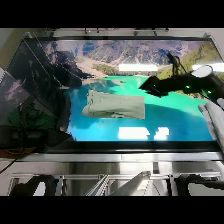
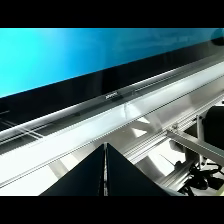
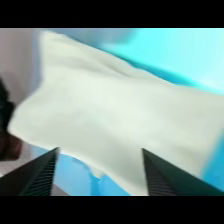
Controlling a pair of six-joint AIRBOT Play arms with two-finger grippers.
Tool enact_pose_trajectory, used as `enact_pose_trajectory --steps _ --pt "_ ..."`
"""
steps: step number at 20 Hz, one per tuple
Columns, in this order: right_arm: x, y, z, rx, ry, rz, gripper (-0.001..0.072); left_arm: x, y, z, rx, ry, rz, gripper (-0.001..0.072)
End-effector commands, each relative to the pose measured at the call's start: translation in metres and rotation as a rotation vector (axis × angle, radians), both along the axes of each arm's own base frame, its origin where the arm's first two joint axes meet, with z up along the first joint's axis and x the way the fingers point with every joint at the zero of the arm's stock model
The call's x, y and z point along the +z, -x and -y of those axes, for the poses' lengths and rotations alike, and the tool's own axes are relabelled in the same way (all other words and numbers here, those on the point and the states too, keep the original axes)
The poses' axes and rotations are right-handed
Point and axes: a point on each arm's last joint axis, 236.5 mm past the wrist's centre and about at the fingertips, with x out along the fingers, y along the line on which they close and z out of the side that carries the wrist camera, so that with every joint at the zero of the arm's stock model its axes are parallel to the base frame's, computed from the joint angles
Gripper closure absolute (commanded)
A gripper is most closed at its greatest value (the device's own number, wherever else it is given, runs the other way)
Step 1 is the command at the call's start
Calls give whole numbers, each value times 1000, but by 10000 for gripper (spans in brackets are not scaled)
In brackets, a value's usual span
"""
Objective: Fold the shirts.
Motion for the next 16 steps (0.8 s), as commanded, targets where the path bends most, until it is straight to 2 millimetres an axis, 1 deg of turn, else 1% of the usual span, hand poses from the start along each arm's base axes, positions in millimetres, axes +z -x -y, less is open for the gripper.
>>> enact_pose_trajectory --steps 1,3,5,7,9,11,14,16 --pt "-58 33 56 -144 38 -198 63 2 2 1 8 16 -3 688" --pt "-84 40 50 -146 31 -240 63 5 -1 9 5 75 -31 688" --pt "-98 40 32 -132 3 -260 64 9 -3 15 5 118 -50 688" --pt "-106 35 11 -132 -39 -265 64 6 -1 16 -5 123 -76 688" --pt "-104 28 -12 -128 -123 -248 64 5 5 17 -24 128 -104 688" --pt "-98 21 -28 -135 -196 -235 64 6 8 17 -31 127 -100 688" --pt "-101 23 -38 -138 -229 -262 65 14 10 17 -31 118 -50 688" --pt "-107 26 -39 -136 -230 -280 66 18 12 18 -32 114 -22 688"
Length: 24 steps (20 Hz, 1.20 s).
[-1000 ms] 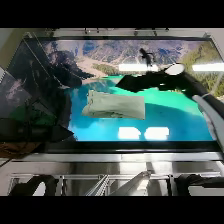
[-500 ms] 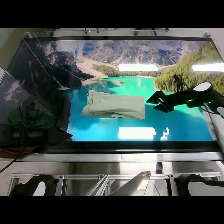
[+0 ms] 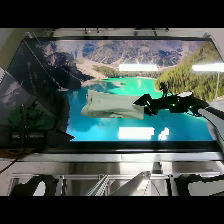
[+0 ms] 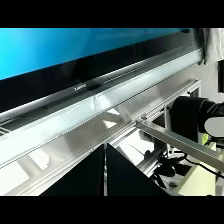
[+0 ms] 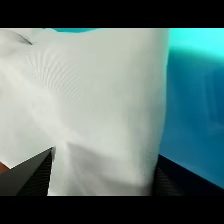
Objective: Fold the shirts.
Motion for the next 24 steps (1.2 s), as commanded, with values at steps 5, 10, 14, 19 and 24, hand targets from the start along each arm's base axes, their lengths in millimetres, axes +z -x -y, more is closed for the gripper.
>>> enact_pose_trajectory --steps 5,10,14,19,24 --pt "-2 4 -19 -8 -117 -54 609 7 5 1 -3 -3 41 688" --pt "0 0 -15 -3 -128 -23 696 7 4 1 -2 -3 42 689" --pt "27 -17 27 -75 -160 31 697 7 4 1 0 -4 43 689" --pt "120 -32 170 -322 -110 234 698 -1 0 0 -1 5 -13 690" --pt "170 82 405 -885 312 228 697 -17 -7 -1 -22 16 -83 690"
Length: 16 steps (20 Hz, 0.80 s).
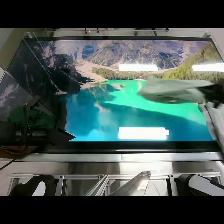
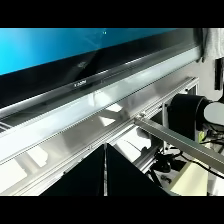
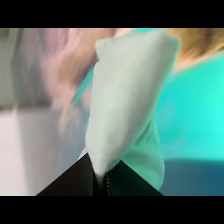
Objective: Fold the shirts.
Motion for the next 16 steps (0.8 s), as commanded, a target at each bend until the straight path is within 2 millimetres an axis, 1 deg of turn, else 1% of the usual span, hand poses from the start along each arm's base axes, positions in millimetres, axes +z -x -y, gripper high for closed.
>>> enact_pose_trajectory --steps 1,2,3,4,5,6,7,9,10,11,12,13,14,16 --pt "16 122 149 -467 223 -167 697 -10 -5 -1 -19 5 -24 690" --pt "9 168 178 -588 274 -269 697 -13 -7 -1 -17 5 -34 690" --pt "-4 219 199 -690 308 -399 697 -15 -9 -2 -14 6 -44 690" --pt "-19 257 209 -742 321 -512 697 -17 -10 -2 -12 7 -54 690" --pt "-37 286 212 -761 317 -621 697 -20 -12 -2 -9 9 -65 690" --pt "-52 301 211 -758 299 -699 697 -22 -13 -2 -8 10 -78 690" --pt "-64 306 210 -737 288 -733 696 -24 -13 -2 -9 12 -91 690" --pt "-78 300 209 -703 248 -743 694 -27 -15 -3 -6 14 -105 690" --pt "-83 296 207 -687 240 -748 679 -29 -16 -3 -1 16 -113 691" --pt "-86 294 206 -677 232 -748 442 -31 -17 -3 0 16 -123 691" --pt "-87 291 204 -667 224 -748 69 -33 -17 -3 0 18 -131 691" --pt "-86 288 202 -666 209 -735 0 -33 -17 -3 0 17 -131 691" --pt "-83 283 199 -665 192 -718 0 -33 -18 -3 3 16 -127 691" --pt "-70 261 187 -659 115 -634 0 -31 -19 -3 -1 13 -107 691"
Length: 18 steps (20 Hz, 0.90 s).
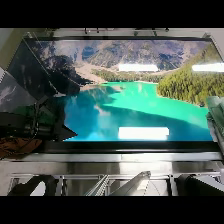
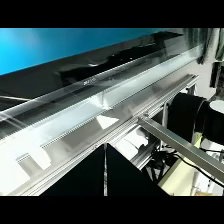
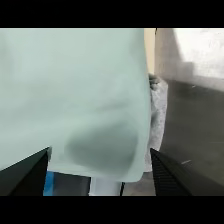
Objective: Fold the shirts.
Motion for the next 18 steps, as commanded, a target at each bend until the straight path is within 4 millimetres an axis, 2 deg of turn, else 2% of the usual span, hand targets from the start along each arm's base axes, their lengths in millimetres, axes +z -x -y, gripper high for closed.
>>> enact_pose_trajectory --steps 1,3,4,5,6,7,8,9,11,13,14,16,18 --pt "20 -34 -19 -10 -78 161 0 2 -1 0 -2 -4 28 690" --pt "60 -87 -36 69 -79 389 3 10 -3 -1 8 -15 81 690" --pt "82 -118 -51 133 -78 490 7 14 -3 -1 12 -20 112 690" --pt "102 -146 -72 216 -77 563 117 19 -2 -1 15 -25 140 690" --pt "124 -174 -101 325 -66 640 537 24 -1 -1 14 -29 168 691" --pt "142 -197 -133 433 -59 698 673 29 1 -1 13 -32 193 691" --pt "155 -215 -168 538 -59 731 675 33 3 0 14 -37 221 691" --pt "159 -227 -201 633 -59 733 694 37 3 -1 18 -42 245 690" --pt "165 -235 -279 881 -59 744 695 39 3 -1 21 -46 261 690" --pt "167 -218 -364 1119 -83 776 695 39 1 -1 26 -47 265 690" --pt "166 -205 -396 1199 -92 789 695 39 -1 -2 34 -49 272 690" --pt "159 -176 -446 1302 -93 825 695 40 -6 -3 37 -58 303 690" --pt "145 -158 -466 1306 -56 869 695 40 -7 -3 36 -59 307 690"
